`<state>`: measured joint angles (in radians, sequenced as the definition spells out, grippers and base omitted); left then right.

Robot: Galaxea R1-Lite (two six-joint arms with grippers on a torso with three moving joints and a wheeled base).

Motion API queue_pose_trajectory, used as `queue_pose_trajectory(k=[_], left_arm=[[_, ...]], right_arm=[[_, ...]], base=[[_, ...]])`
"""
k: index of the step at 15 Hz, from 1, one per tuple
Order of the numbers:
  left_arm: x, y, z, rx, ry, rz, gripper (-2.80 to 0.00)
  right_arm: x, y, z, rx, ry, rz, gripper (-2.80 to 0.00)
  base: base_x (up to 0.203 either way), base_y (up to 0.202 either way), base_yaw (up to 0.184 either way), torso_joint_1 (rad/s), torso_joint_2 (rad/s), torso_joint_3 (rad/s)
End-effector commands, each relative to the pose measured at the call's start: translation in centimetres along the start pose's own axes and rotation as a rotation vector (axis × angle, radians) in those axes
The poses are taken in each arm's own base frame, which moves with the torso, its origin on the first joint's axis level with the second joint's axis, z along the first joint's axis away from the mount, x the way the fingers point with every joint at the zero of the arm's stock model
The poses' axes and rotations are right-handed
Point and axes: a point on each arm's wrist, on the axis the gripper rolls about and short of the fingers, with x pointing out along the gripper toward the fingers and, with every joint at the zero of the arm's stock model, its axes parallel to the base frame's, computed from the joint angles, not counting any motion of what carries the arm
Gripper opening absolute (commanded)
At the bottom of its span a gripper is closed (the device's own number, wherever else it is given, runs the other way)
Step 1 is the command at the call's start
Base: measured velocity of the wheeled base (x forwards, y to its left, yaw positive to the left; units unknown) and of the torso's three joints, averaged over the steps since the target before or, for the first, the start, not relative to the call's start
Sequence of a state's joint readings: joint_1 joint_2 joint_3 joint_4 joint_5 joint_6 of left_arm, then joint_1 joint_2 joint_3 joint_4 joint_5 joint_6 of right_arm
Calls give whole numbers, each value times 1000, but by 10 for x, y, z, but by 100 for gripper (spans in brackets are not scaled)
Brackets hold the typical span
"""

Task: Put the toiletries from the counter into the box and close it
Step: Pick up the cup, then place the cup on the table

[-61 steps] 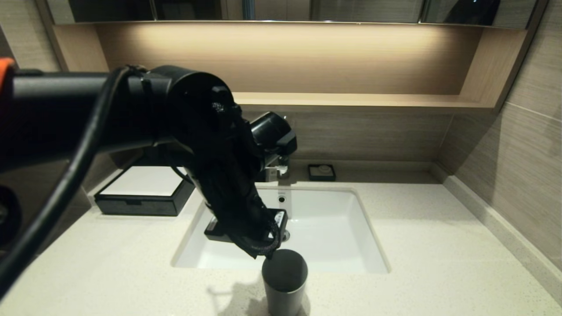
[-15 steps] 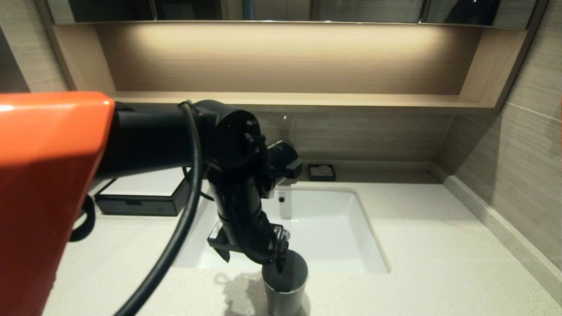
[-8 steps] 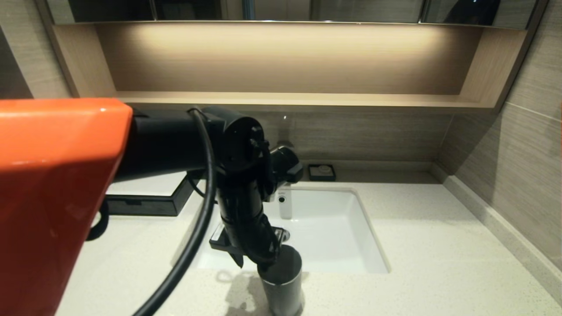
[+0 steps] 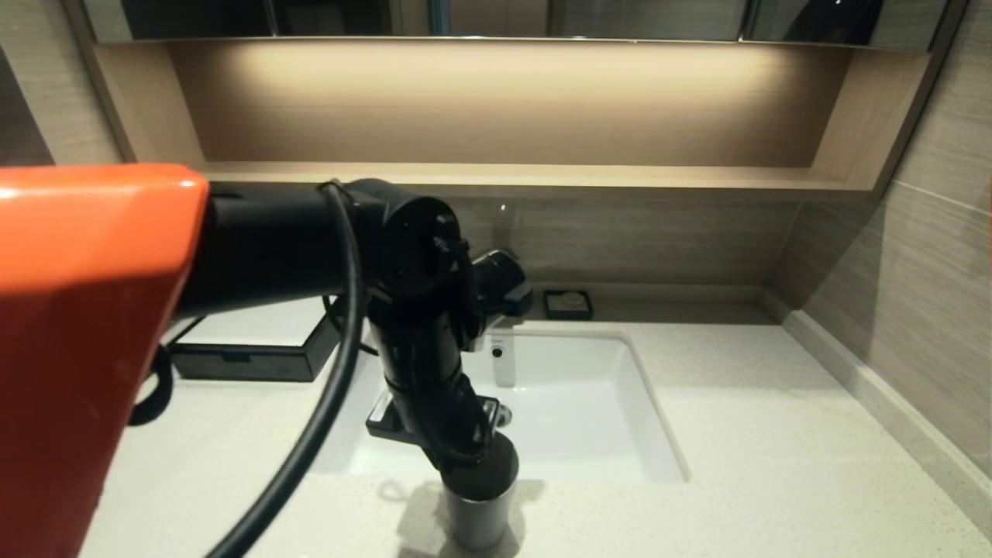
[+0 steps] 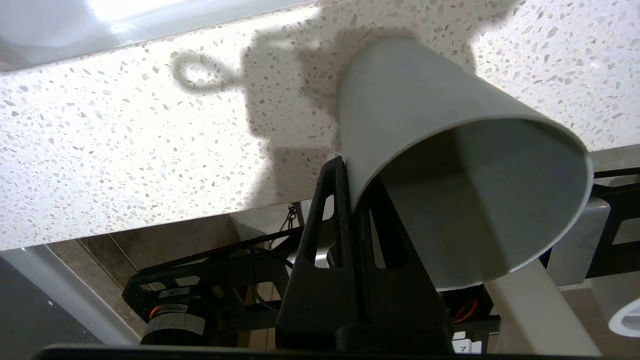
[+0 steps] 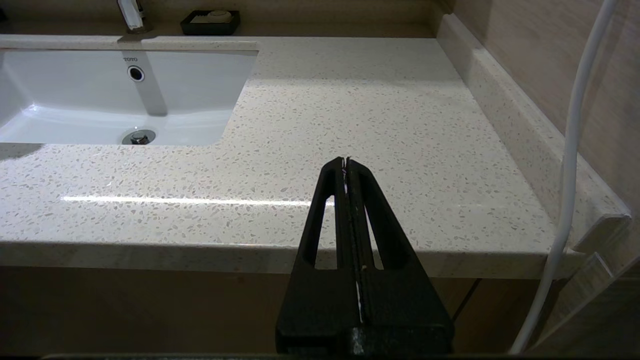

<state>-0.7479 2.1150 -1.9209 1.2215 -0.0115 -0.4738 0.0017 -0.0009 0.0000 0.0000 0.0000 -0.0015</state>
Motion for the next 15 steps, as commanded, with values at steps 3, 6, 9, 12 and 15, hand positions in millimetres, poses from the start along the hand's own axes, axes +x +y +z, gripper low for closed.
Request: queue_pose_trajectory(k=[3,6,9,12,15], left_arm=[[-23,14,-3,-34,-59,-25,-280],[-35,29,0,-73,-97,-33,-280],[-42,54,7,-133,-133,-27,-280],[-46,85,15,-209,-166,25,-280],[-58,113,14,-287,-202,64,-280]], right_arm=[[0,0,0,-2,1,0,-280],[0,0,0,0,2,0,-280],[0,0,0,0,2,0,-280],[0,0,0,0,2,0,-280],[0,0,0,0,1,0,-280]], base=[[0,0,0,0,0,0],[0,0,0,0,0,0],[0,0,0,0,0,0],[0,0,0,0,0,0],[0,0,0,0,0,0]])
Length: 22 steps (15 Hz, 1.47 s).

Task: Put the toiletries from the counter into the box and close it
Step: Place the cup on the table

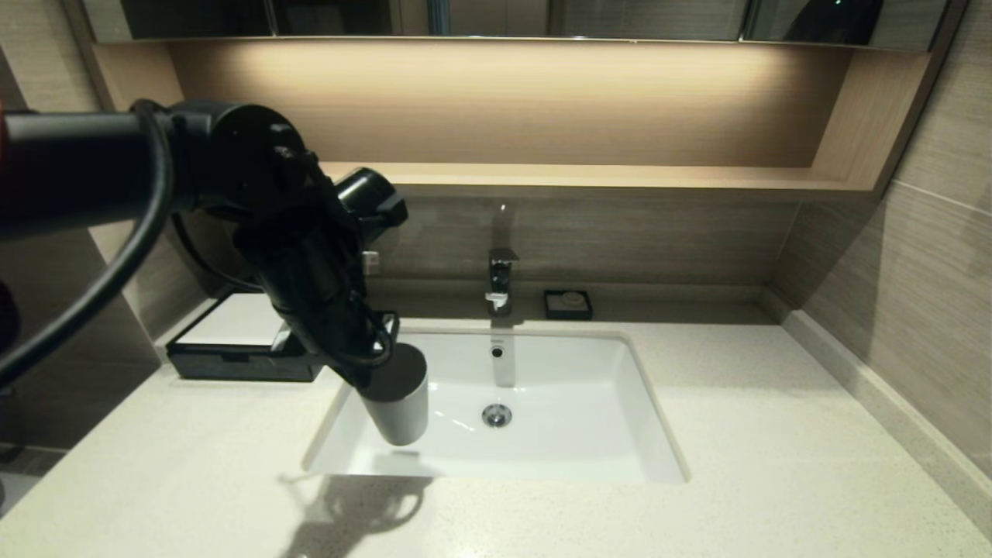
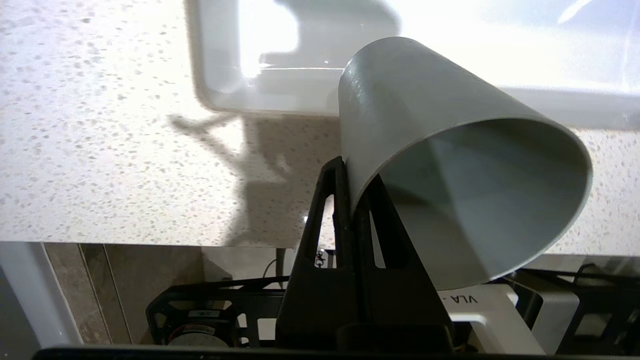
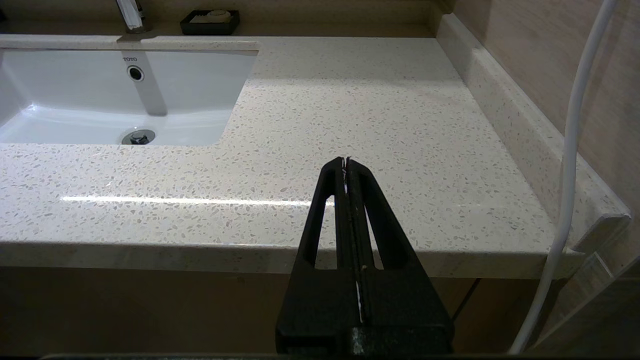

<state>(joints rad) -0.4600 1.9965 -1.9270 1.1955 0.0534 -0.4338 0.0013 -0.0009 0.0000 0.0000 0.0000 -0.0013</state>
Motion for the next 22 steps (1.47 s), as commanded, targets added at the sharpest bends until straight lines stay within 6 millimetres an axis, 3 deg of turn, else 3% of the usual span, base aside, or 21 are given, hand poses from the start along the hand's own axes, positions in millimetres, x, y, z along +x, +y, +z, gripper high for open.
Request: queue_pose_trajectory(k=[1,8,12,22], left_arm=[[-11,27,5,-77,-26,23,-280],[-9,113,21,-322,5,119,-280],[10,157,29,-421,64,163,-280],[37,193,39,-492,89,187,-280]], right_arm=[[0,0,0,0,2,0,-280],[0,0,0,-1,1,0,-280],[0,0,0,-1,1,0,-280],[0,0,0,0,2,0,-280]], base=[[0,0,0,0,0,0],[0,0,0,0,0,0],[0,0,0,0,0,0],[0,0,0,0,0,0]])
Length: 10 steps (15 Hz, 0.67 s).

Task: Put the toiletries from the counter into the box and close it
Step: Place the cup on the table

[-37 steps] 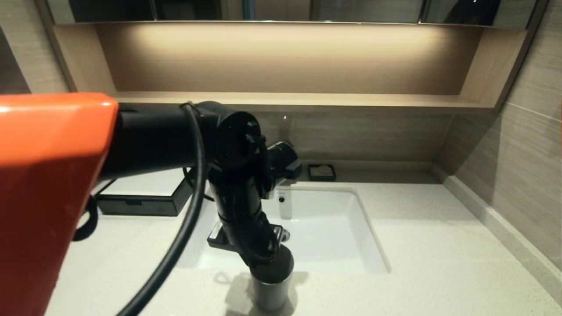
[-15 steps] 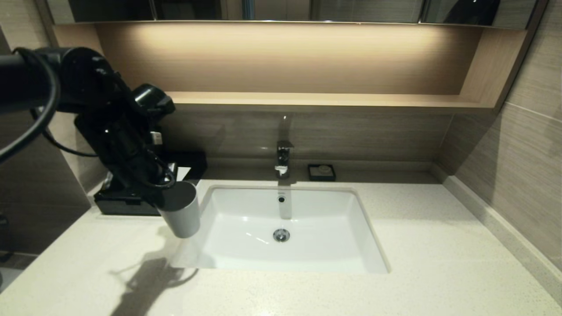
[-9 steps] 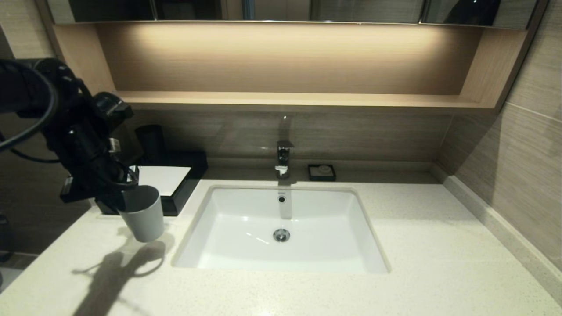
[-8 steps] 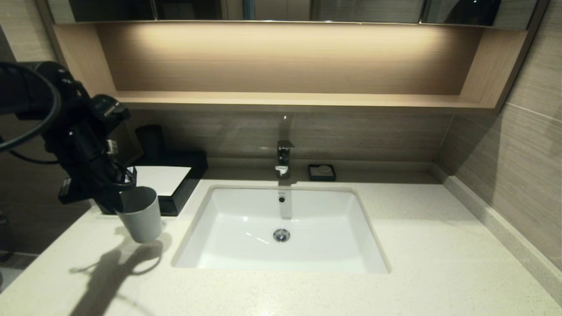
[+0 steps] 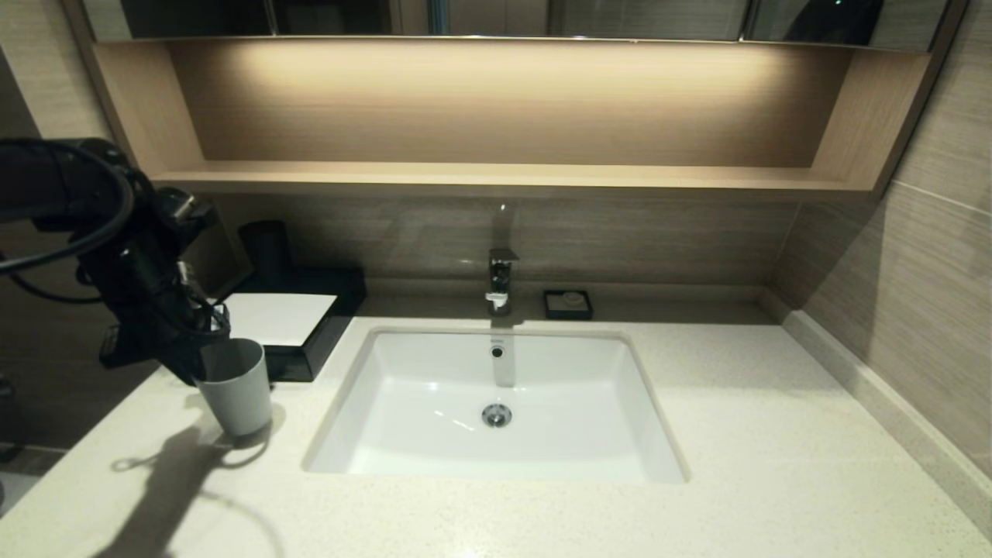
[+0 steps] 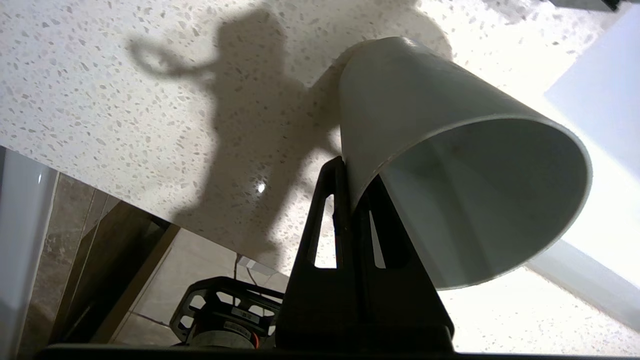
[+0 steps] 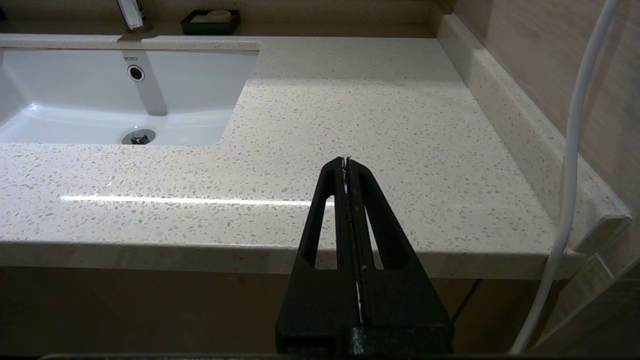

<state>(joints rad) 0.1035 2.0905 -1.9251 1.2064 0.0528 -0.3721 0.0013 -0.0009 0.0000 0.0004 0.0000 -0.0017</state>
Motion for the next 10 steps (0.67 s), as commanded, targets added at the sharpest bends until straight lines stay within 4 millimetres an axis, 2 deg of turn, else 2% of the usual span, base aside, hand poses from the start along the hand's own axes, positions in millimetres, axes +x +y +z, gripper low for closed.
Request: queue_pose_trajectory(k=[1,8,10], left_arm=[[8,4,3,-17,24,12,-280],[9,8,4,-39,35,11,-280],[10,15,7,-61,54,-26,-280]], right_arm=[[0,0,0,-1,2,0,-280],[0,0,0,0,0,0,-280],[0,0,0,0,0,0,-280]], base=[[0,0,0,0,0,0],[0,0,0,0,0,0],[0,0,0,0,0,0]])
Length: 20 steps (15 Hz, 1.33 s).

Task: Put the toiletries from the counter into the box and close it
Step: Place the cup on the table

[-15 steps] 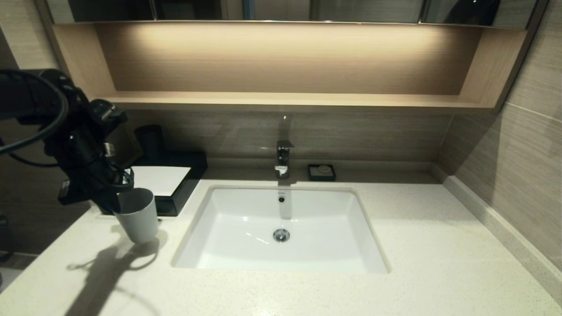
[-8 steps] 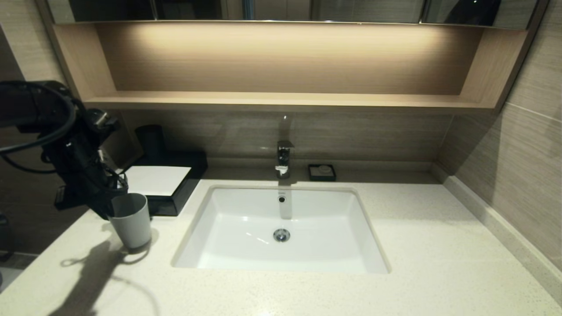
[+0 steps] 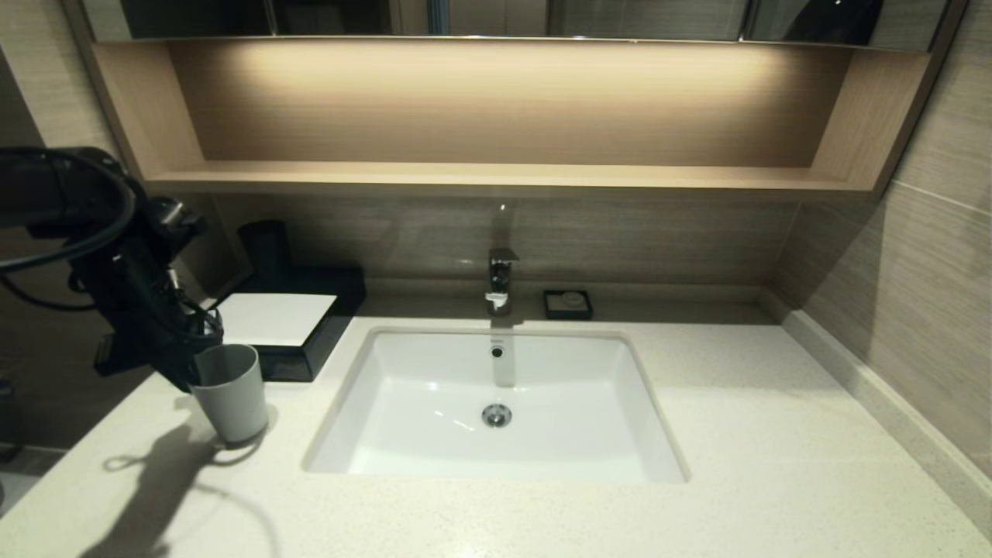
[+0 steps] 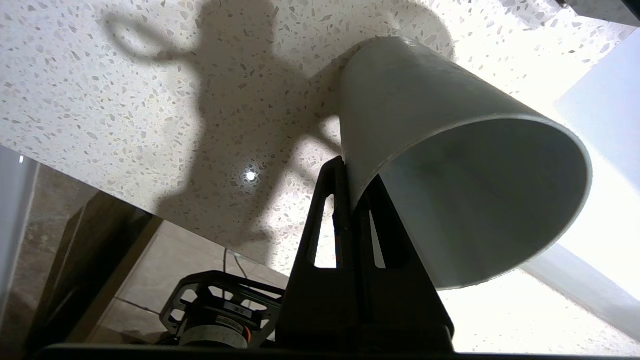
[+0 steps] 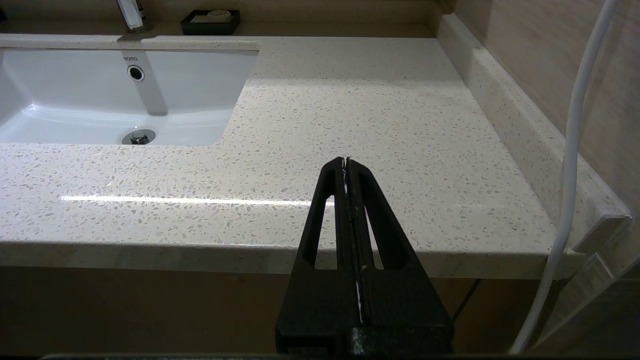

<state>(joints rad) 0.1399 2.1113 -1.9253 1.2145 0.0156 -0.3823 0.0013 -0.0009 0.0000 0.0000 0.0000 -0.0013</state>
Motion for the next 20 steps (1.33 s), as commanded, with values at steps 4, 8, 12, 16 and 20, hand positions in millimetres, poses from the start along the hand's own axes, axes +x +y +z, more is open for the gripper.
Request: queue_pose_trajectory(k=[4,8,12,16,20], left_arm=[[2,10,4,-32,17,-13,-280],[6,10,5,-36,29,-6,-280],[8,10,5,-36,35,-6,-280],[12,9,7,-36,46,0,-280],[13,9,7,-36,50,0,-280]], right_arm=[[0,0,0,-2,0,0,-280],[0,0,0,0,1,0,-280],[0,0,0,0,1,0,-280],[0,0,0,0,1,0,-280],[0,0,0,0,1,0,-280]], base=[[0,0,0,0,0,0],[0,0,0,0,0,0],[0,0,0,0,0,0],[0,0,0,0,0,0],[0,0,0,0,0,0]])
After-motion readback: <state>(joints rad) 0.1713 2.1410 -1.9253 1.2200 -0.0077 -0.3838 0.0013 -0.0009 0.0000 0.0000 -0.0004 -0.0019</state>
